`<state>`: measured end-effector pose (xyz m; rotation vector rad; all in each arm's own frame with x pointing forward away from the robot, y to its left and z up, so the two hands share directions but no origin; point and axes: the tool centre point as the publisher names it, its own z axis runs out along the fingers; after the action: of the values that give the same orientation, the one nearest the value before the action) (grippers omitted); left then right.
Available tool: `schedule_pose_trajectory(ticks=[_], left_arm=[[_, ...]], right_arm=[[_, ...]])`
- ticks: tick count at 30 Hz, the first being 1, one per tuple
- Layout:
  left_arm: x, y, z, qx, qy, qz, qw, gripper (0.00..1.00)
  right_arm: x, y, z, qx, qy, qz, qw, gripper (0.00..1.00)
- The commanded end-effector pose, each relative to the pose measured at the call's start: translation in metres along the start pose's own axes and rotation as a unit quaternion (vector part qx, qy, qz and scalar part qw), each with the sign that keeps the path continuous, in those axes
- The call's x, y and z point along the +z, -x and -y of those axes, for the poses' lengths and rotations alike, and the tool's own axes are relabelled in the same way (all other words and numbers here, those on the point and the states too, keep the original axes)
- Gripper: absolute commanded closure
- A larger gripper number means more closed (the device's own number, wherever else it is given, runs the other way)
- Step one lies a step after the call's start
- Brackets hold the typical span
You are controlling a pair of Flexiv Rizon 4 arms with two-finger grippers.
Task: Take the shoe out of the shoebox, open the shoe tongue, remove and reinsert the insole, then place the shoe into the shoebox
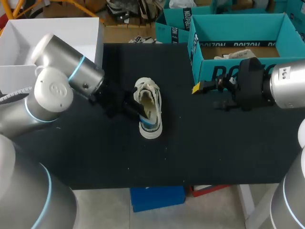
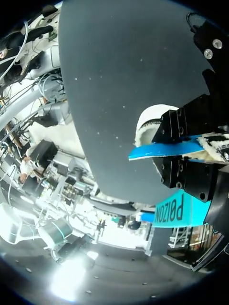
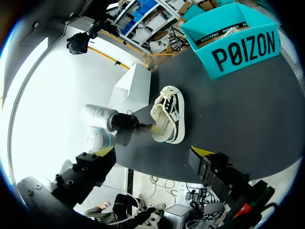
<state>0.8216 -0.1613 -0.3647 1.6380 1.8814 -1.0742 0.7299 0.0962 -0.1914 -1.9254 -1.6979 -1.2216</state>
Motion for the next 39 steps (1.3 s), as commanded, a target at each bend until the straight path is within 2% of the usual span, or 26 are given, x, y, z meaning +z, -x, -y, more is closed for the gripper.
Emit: schedule_pose_trajectory(ticks=[1,10,22,26,27,29,34,39], left_arm=[[-0.001,-0.002,0.006,-0.001,0.002,0.021,1.000,1.00],[-0.011,0.013,0.022,-0.007,-0.008,0.069,0.998,1.00],[-0.016,0.029,0.052,0.002,-0.021,0.097,0.995,1.00],[-0.009,0.028,0.062,-0.003,-0.033,0.098,0.995,1.00],[-0.006,0.027,0.063,-0.006,-0.037,0.094,0.995,0.99],[0.002,0.021,0.061,-0.016,-0.042,0.084,0.995,0.74],[0.018,0.008,0.043,-0.034,-0.039,0.054,0.997,0.62],[0.012,0.013,0.023,-0.028,-0.017,0.043,0.999,0.59]], right_arm=[[0.000,0.000,0.000,0.000,0.000,0.001,1.000,0.00],[0.000,0.000,0.000,0.000,0.000,0.001,1.000,0.00],[0.000,0.000,0.000,0.000,0.000,0.001,1.000,0.00],[0.000,0.000,0.000,0.000,0.000,0.001,1.000,0.00],[0.000,0.000,0.000,0.000,0.000,0.001,1.000,0.00],[0.000,0.000,0.000,0.000,0.000,0.001,1.000,0.00],[0.000,0.000,0.000,0.000,0.000,0.001,1.000,0.00],[0.000,0.000,0.000,0.000,0.000,0.001,1.000,0.00]])
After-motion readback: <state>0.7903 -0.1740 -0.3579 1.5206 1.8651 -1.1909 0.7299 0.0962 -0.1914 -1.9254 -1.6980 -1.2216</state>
